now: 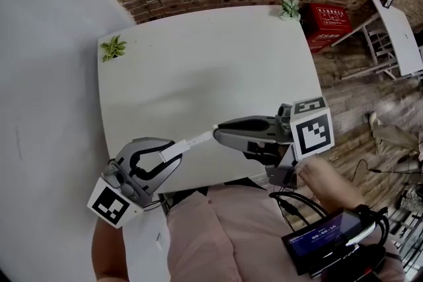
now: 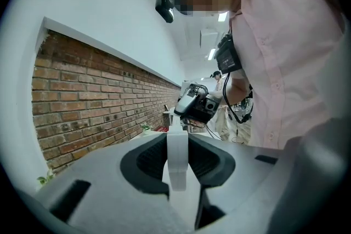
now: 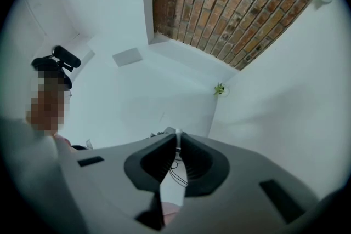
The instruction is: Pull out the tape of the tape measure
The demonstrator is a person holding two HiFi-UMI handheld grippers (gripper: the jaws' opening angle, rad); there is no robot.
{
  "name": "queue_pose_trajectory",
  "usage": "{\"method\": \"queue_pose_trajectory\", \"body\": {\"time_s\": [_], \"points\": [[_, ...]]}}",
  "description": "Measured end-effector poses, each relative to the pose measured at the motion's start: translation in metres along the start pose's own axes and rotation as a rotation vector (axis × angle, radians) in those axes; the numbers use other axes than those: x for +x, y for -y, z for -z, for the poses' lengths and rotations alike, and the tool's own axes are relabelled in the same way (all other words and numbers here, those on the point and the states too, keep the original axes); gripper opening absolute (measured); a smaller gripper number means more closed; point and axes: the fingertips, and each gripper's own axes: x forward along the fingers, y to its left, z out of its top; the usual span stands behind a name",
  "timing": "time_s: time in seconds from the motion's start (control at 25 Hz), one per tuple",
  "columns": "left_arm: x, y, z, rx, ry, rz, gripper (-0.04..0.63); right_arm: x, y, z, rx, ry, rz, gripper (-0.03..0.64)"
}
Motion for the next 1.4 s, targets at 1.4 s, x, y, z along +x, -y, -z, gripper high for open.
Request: {"method": "queue_pose_trajectory", "body": {"time_s": [1.4], "points": [[-0.011, -0.011, 0.020, 0.037, -0.063, 0.024, 0.101, -0.033, 0.014, -0.010, -0.015, 0.054, 0.059, 0.034]]}}
